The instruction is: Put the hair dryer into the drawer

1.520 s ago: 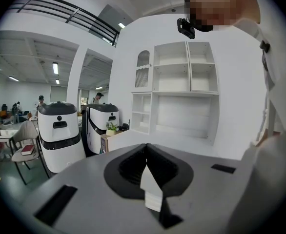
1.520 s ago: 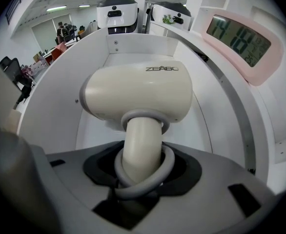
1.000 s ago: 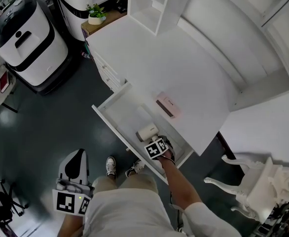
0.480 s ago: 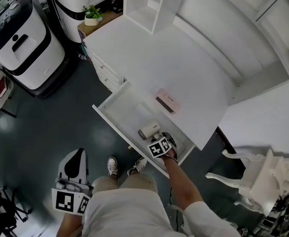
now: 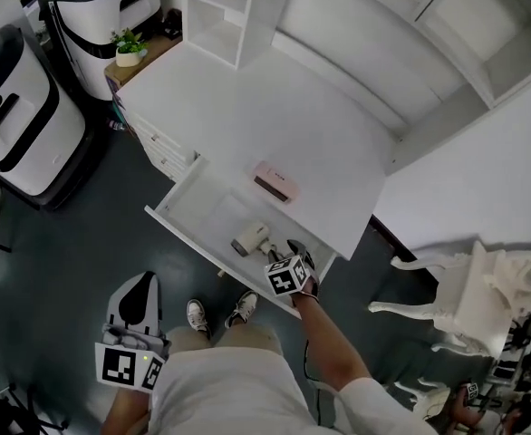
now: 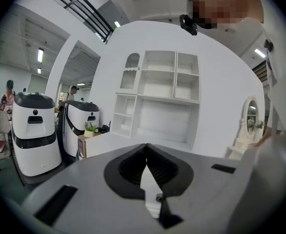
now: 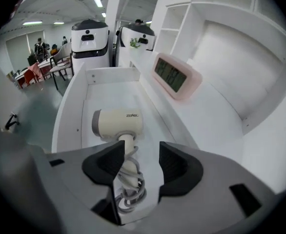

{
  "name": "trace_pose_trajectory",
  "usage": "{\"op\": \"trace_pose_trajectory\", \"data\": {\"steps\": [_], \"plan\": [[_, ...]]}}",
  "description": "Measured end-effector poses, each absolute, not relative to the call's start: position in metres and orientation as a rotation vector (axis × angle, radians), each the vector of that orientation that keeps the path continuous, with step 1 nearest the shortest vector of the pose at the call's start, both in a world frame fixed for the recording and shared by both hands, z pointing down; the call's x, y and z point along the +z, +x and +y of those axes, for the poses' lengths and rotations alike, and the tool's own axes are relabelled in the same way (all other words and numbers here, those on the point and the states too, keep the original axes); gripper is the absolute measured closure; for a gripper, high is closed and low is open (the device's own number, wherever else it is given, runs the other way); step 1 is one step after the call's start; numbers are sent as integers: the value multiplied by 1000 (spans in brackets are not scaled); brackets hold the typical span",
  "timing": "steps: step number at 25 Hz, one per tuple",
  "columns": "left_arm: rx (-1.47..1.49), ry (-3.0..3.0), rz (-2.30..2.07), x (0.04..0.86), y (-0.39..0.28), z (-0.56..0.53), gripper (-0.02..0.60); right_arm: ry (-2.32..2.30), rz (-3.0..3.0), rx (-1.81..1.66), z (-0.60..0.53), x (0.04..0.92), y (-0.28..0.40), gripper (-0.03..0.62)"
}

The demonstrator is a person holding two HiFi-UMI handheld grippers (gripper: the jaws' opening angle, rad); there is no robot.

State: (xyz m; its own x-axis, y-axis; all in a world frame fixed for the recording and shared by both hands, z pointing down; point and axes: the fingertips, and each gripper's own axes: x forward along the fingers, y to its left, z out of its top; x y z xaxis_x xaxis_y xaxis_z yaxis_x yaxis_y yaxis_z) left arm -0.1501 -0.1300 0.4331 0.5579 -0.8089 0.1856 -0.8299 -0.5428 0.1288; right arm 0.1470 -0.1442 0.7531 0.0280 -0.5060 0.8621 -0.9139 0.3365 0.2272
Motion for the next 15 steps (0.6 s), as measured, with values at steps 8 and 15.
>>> {"op": "trace_pose_trajectory", "data": {"steps": [8, 15], "plan": [[80, 2724, -1180, 422, -117, -136, 566, 1615, -1622, 586, -108, 680, 180, 528], [37, 2816, -1032, 413, -96, -132, 566, 1880, -1561, 691, -54, 647, 200, 583]]}}
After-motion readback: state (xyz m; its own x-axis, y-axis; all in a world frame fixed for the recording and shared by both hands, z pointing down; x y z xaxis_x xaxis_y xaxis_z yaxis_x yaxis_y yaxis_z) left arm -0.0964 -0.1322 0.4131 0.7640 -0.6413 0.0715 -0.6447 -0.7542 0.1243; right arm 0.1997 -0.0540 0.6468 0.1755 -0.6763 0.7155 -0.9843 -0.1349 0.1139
